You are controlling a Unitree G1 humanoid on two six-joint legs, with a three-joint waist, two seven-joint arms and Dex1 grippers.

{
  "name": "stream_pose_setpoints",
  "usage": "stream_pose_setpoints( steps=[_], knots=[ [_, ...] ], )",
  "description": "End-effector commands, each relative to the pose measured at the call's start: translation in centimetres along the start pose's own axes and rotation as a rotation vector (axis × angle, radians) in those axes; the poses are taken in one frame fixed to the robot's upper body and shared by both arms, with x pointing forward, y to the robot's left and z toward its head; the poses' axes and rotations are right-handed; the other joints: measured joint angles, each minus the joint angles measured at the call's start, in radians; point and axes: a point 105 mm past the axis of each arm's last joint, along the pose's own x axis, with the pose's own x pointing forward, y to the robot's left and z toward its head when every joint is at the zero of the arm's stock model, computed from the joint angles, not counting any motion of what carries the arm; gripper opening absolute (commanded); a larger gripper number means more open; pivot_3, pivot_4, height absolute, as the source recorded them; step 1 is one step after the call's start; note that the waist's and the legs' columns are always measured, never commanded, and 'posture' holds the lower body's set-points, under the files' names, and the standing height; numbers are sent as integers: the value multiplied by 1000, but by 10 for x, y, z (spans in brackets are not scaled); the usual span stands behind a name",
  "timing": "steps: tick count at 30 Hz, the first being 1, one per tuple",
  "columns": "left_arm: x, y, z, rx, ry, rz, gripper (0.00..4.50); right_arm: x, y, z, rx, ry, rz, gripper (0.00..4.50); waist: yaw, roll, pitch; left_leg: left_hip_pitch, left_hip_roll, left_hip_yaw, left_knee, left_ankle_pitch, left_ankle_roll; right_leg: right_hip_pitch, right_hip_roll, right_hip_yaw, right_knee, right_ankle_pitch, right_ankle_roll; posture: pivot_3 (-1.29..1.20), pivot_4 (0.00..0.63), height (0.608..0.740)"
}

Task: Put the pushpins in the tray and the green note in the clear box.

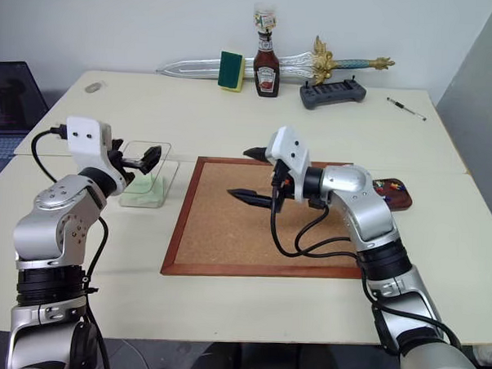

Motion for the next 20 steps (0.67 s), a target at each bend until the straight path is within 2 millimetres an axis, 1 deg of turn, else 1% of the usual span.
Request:
stream_pose_setpoints(
  steps=[1, 3, 5, 6, 9, 11, 15, 18, 20],
  knots=[
    [-13, -18, 19, 6, -63, -118, 4406, -34, -15, 3, 37, 10, -92, 4500, 3, 0, 0, 0, 0, 0, 0, 0, 0, 0, 0, 0, 0, 0, 0, 0, 150, 740],
    [-19, -22, 20, 24, -68, -139, 4406, -53, -21, -1, 94, 34, -125, 4500, 4, 0, 0, -1, 0, 0, 0, 0, 0, 0, 0, 0, 0, 0, 0, 0, 150, 740],
    [-27, -28, 17, 33, -40, -173, 4406, -72, -22, -3, 135, 66, -134, 4500, 4, 0, 0, -2, 0, 0, 0, 0, 1, 0, 0, 0, 0, 0, 0, 0, 150, 740],
    [-31, -31, 16, 38, -30, -197, 4406, -81, -21, -4, 147, 88, -129, 4500, 3, 0, 0, -2, 0, 0, 0, -2, 4, 0, 0, 0, 0, 0, 0, 0, 150, 740],
    [-45, -40, 14, 0, 6, -320, 4406, -107, -16, -14, 176, 193, -111, 4500, 1, 0, 0, -2, 1, 0, 0, -2, 4, -1, 1, 0, 0, 0, 0, 0, 150, 740],
    [-53, -44, 11, 7, 43, -391, 4406, -119, -13, -18, 190, 242, -105, 4500, -1, 0, 0, -2, 1, 1, 0, -2, 4, 0, 1, 0, 0, 0, 0, 0, 150, 740],
    [-68, -54, 5, -6, 111, -529, 4406, -132, -7, -18, 201, 286, -70, 4500, -4, 0, 1, -2, 1, 2, 0, -2, 4, 0, 1, 1, 0, 0, 0, 0, 150, 740],
    [-77, -58, 1, 10, 130, -586, 4406, -136, -8, -18, 190, 301, -64, 4500, -4, 0, 1, -2, 1, 2, 0, -2, 4, 0, 1, 1, 0, 0, 0, 0, 150, 740],
    [-79, -58, -1, 38, 133, -600, 4406, -136, -10, -17, 182, 303, -72, 4500, -4, 0, 1, -2, 1, 2, 0, -2, 4, 0, 1, 1, 0, 0, 0, 0, 150, 740]
  ],
)
